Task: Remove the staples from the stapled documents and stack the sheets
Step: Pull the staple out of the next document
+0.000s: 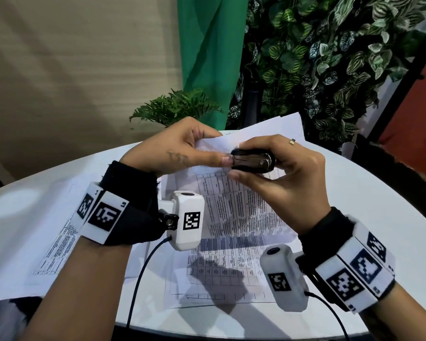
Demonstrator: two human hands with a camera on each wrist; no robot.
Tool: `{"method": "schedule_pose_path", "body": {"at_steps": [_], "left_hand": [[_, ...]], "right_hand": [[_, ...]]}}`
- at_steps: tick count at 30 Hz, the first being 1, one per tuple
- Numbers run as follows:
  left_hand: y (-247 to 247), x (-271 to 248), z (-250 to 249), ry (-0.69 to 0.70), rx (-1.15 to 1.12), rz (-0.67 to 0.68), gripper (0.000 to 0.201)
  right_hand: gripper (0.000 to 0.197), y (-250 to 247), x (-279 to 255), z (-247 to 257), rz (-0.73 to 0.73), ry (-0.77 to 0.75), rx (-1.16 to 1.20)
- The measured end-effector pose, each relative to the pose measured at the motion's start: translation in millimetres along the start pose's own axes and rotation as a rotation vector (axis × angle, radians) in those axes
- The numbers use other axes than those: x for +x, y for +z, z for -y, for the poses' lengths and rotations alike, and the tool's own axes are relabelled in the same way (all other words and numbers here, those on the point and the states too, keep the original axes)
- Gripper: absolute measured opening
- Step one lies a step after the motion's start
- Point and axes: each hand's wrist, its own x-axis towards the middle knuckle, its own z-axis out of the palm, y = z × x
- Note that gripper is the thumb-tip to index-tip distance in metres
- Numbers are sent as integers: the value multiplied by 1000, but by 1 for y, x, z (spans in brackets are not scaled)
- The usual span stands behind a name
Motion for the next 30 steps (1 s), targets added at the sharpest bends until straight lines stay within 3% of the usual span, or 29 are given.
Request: {"method": "schedule_pose_path", "body": {"at_steps": [9,13,20,30], "left_hand": [[4,-2,-3,52,0,-63,7],[5,-3,-7,36,27,-83,4],[13,-1,-4,90,203,-224,49],[16,0,-5,82,253,-257,39]], "right_hand": [[34,-4,3,-1,8,55,127],[33,-3,4,1,-24,165,192],[30,-2,10,11,-63,177,96],[38,0,11,18,-90,141,-55]]}}
